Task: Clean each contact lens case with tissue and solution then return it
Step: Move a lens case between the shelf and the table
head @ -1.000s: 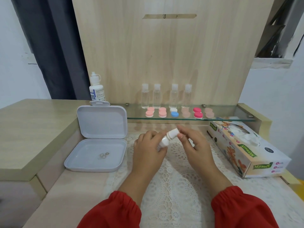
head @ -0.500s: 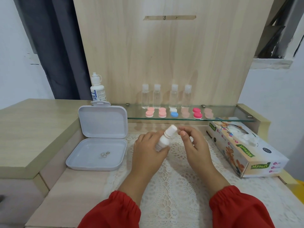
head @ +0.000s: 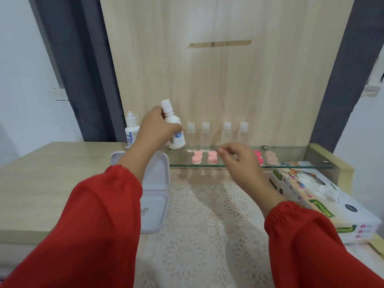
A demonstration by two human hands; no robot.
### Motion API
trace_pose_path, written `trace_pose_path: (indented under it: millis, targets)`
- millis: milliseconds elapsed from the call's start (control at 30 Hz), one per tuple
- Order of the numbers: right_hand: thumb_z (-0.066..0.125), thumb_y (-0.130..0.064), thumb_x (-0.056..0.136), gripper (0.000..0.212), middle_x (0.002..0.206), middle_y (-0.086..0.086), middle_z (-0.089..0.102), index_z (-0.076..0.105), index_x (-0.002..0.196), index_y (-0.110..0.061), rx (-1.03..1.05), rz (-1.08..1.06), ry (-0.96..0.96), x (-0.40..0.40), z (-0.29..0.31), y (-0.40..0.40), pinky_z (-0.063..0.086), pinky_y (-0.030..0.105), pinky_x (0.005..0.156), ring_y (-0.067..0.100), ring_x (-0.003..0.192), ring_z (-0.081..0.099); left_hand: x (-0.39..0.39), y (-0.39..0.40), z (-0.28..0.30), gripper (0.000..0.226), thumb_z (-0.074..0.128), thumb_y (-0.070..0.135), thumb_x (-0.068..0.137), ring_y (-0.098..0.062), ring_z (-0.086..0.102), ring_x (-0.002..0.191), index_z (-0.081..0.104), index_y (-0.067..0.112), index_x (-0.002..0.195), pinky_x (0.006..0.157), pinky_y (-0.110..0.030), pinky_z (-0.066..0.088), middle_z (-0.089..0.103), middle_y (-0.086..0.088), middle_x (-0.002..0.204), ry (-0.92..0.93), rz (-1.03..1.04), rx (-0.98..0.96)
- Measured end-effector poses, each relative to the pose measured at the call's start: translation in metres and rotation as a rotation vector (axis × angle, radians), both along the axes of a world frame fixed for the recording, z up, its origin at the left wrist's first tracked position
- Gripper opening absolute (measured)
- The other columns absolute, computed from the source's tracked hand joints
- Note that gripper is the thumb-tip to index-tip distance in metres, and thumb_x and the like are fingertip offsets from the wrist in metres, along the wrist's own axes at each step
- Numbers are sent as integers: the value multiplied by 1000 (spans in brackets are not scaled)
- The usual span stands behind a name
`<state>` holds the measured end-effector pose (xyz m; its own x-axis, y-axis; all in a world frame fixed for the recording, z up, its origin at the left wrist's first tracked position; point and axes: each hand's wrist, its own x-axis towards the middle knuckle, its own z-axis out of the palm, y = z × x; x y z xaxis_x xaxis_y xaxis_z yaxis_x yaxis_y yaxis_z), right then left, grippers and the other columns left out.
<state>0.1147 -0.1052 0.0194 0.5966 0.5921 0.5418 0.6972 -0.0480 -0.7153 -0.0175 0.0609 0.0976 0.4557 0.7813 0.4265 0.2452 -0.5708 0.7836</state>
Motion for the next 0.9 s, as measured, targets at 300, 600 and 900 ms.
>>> trace_pose_path:
  millis: [300, 600, 900]
  targets:
    - [56, -27, 96, 21, 102, -4, 68, 73, 97, -15, -83, -15, -46, 1, 1, 14, 44, 33, 88, 14, 102, 56, 20, 25, -24, 49, 83, 25, 68, -26, 59, 87, 55, 8, 104, 70, -32, 44, 63, -8, 102, 387, 143, 144]
    - [54, -30, 95, 20, 100, -4, 67, 72, 94, -20, -112, -100, -129, 9, -7, -10, 41, 32, 86, 14, 101, 52, 23, 6, -25, 56, 72, 39, 81, -33, 52, 97, 49, 0, 114, 79, -40, 41, 55, -18, 113, 335, 295, 234]
    - [49, -15, 90, 22, 99, 12, 65, 70, 96, -14, -315, -615, -80, 67, -7, -97, 43, 36, 73, 33, 97, 56, 72, -119, -94, 32, 50, 5, 87, -23, 51, 110, 61, 15, 116, 90, -30, 40, 61, -6, 111, 45, -239, 339]
